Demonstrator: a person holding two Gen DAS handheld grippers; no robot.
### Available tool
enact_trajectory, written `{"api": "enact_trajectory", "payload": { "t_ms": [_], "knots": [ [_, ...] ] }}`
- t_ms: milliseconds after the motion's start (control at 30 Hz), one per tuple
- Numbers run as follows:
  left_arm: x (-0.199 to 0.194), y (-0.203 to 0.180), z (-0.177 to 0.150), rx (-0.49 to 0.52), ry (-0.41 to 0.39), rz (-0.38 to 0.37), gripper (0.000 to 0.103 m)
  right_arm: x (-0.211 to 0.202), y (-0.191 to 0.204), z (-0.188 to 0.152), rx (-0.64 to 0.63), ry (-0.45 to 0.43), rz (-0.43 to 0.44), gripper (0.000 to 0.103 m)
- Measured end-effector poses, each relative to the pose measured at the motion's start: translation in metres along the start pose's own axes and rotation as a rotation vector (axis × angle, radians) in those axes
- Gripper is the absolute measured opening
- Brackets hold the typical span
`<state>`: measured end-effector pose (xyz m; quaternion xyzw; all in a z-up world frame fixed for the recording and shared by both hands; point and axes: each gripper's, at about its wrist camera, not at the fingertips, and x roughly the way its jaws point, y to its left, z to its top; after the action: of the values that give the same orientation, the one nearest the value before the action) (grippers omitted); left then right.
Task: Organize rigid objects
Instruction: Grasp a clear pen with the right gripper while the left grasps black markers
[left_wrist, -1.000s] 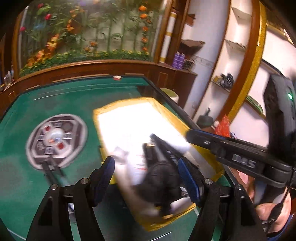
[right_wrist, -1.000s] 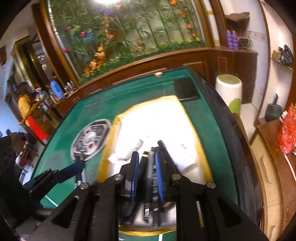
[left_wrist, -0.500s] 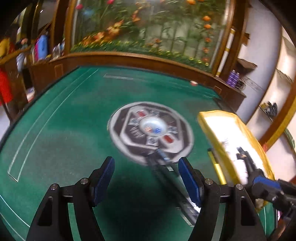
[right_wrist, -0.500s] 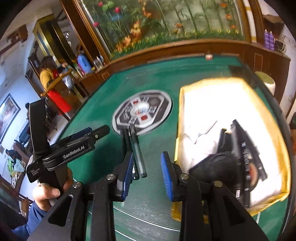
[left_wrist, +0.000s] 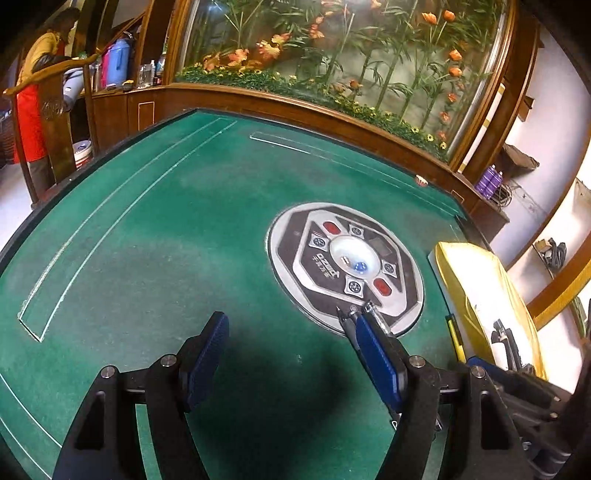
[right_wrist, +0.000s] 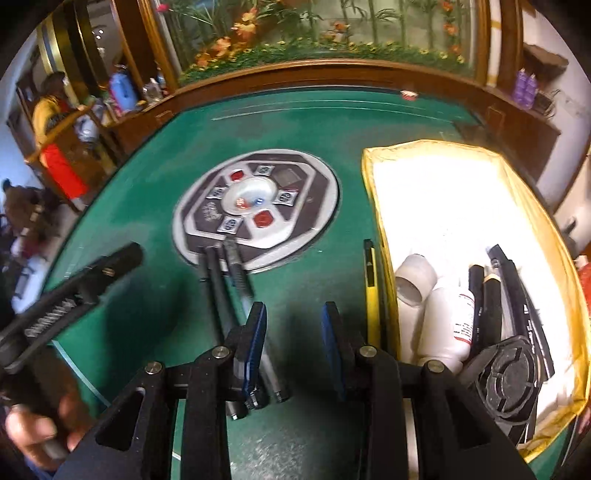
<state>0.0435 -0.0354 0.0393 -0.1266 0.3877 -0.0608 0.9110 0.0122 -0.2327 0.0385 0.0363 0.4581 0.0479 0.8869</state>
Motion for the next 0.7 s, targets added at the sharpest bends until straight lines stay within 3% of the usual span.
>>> {"api": "enact_trajectory", "payload": {
  "t_ms": [133,233,433,533,700],
  "knots": [
    [-0.002,0.002,0.0,-0.008,-0.004,-0.003,0.075,0.013,-0.001,0.003,0.02,0.022,-0.014,0.031],
    [-0.002,0.005,0.001,-0.021,0.001,-0.002,0.075,0.016,0.001,0.005,0.039,0.024,0.052,0.031],
    [0.0,0.009,0.0,-0.022,0.016,0.014,0.075,0.033,0.015,0.003,0.005,0.061,0.077,0.03],
    [0.002,0.012,0.0,-0.033,0.026,0.015,0.075,0.033,0.022,0.002,-0.041,0.049,0.064,0.021],
    [0.004,0.011,-0.001,-0.02,0.036,0.021,0.075,0.03,0.046,-0.009,-0.157,0.069,0.136,0.008]
  ]
}}
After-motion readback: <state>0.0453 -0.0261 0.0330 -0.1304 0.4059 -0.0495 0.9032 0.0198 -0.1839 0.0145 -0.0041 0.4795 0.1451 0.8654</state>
